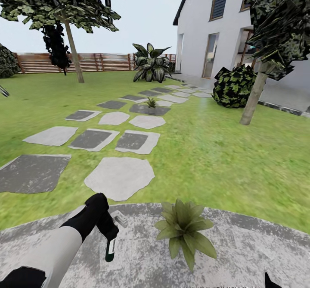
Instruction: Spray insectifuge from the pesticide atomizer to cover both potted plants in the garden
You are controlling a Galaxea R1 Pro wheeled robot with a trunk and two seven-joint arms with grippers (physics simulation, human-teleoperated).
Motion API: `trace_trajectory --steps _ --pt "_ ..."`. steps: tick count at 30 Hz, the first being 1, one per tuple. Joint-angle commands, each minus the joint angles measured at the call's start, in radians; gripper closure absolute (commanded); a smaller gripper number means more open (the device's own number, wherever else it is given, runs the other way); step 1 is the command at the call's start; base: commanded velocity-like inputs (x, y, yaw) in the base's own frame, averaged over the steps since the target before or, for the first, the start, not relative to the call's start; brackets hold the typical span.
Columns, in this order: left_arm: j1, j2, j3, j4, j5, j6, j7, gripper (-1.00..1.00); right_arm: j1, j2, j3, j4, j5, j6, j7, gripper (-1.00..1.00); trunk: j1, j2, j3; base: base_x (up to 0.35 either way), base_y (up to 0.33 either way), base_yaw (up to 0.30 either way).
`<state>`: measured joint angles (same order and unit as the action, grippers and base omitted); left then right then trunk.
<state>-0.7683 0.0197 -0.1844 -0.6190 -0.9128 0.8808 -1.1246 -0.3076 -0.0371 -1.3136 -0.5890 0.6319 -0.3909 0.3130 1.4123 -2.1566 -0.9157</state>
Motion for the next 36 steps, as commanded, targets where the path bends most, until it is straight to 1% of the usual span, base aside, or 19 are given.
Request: trace_trajectory --steps 1,10,28,33,36 --pt "0.0 0.002 -0.005 -0.002 -0.009 0.004 -0.012 1.0 -0.002 0.0 -0.008 0.001 0.007 -0.005 0.009 -1.0 0.0 0.0 -0.001 0.008 0.0 -0.278" --pt "0.002 0.01 -0.007 -0.002 -0.009 0.004 -0.015 1.0 -0.002 0.0 -0.007 0.001 0.009 -0.005 0.011 -1.0 0.0 0.0 -0.001 0.001 0.0 -0.284" --pt "0.007 0.003 -0.009 -0.001 -0.009 0.004 -0.015 1.0 -0.002 0.0 -0.007 0.001 0.009 -0.006 0.012 -1.0 0.0 0.0 -0.001 0.0 0.0 -0.282" --pt "0.007 0.01 -0.011 0.002 -0.009 0.002 -0.016 1.0 -0.002 0.0 -0.007 0.001 0.009 -0.007 0.012 -1.0 0.0 0.0 -0.001 0.0 0.0 -0.13" --pt "0.009 0.012 -0.022 0.007 -0.009 -0.001 -0.016 1.0 -0.002 0.0 -0.007 -0.001 0.008 -0.008 0.011 -1.0 0.0 0.0 -0.001 0.0 0.0 -0.023"
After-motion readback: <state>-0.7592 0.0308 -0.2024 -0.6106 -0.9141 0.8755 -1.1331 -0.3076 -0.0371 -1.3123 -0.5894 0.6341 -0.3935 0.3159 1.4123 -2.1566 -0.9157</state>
